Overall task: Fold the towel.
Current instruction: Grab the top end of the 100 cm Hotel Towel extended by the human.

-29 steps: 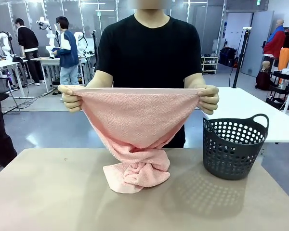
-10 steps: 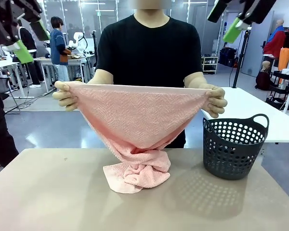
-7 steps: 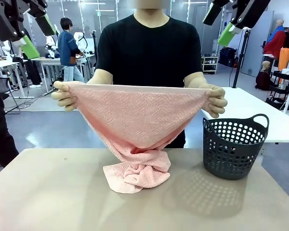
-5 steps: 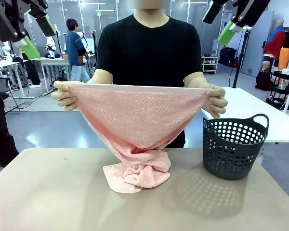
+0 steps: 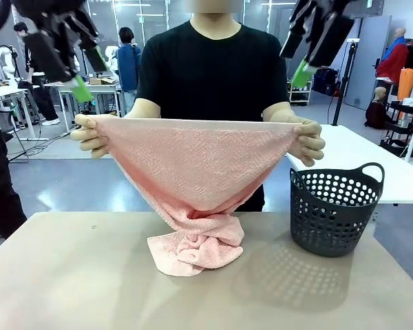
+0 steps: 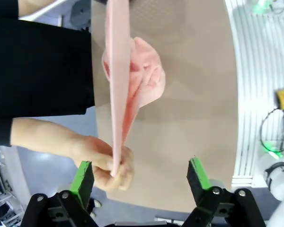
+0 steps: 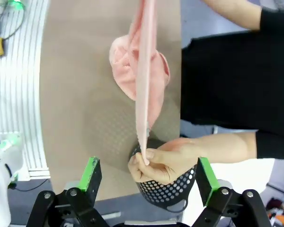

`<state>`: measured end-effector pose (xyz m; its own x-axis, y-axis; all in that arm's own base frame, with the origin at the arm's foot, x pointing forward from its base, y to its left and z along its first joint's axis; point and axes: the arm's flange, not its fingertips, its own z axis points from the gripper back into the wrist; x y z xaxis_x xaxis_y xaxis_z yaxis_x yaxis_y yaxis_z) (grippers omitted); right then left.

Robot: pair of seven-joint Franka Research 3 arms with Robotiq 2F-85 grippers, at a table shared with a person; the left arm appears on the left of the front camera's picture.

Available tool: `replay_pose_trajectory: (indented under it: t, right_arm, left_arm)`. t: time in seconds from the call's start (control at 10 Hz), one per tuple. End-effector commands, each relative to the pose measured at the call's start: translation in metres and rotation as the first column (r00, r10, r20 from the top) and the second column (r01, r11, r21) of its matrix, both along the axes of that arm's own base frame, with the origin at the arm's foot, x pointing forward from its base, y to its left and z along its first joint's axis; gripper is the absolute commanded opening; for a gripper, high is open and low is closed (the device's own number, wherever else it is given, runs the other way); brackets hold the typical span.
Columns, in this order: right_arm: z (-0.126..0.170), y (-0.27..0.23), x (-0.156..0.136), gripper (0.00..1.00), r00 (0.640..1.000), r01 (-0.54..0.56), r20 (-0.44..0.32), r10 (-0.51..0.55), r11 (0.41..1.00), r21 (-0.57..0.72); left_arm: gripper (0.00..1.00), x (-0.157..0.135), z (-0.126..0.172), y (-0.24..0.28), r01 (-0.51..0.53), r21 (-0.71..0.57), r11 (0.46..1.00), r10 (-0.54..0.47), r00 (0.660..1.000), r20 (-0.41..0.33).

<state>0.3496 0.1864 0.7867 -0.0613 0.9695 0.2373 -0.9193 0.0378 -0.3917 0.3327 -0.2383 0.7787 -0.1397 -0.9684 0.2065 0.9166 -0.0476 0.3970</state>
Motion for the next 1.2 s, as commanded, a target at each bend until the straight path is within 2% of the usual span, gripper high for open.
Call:
replay_pose_trajectory:
  t: [0.0, 0.2, 0.4, 0.6, 0.8, 1.0, 1.1]
  right_arm:
    - [-0.021, 0.009, 0.008, 1.00, 0.996, 0.094, -0.004, -0.094, 0.995, -0.020]
    - [-0.044, 0.014, 0.026, 1.00, 0.994, 0.110, -0.020, -0.110, 0.994, -0.026]
    - [-0.064, 0.018, 0.044, 1.00, 0.995, 0.097, -0.014, -0.098, 0.995, -0.019]
    - [-0.085, 0.021, 0.056, 1.00, 0.991, 0.121, -0.062, -0.122, 0.993, -0.016]
    - [-0.112, 0.030, 0.060, 1.00, 0.985, 0.076, -0.151, -0.083, 0.996, -0.054]
    - [-0.128, 0.032, 0.063, 1.00, 0.982, 0.066, -0.171, -0.075, 0.996, -0.060]
    - [-0.130, 0.033, 0.062, 1.00, 0.983, 0.056, -0.171, -0.069, 0.995, -0.076]
  left_arm:
    - [1.00, 0.017, -0.021, -0.015, -0.067, 0.057, 0.996, 0.065, 0.997, 0.039]
    - [1.00, 0.036, -0.042, -0.014, -0.049, 0.041, 0.998, 0.049, 0.999, -0.002]
    - [1.00, 0.051, -0.059, -0.010, -0.059, 0.026, 0.998, 0.059, 0.998, -0.009]
    - [1.00, 0.063, -0.073, -0.015, -0.054, 0.035, 0.998, 0.055, 0.998, -0.043]
    - [1.00, 0.071, -0.085, -0.018, -0.063, 0.038, 0.997, 0.066, 0.995, -0.077]
    - [1.00, 0.076, -0.095, -0.018, -0.077, 0.062, 0.995, 0.083, 0.990, -0.111]
    - [0.76, 0.077, -0.095, -0.014, -0.095, 0.045, 0.994, 0.100, 0.988, -0.118]
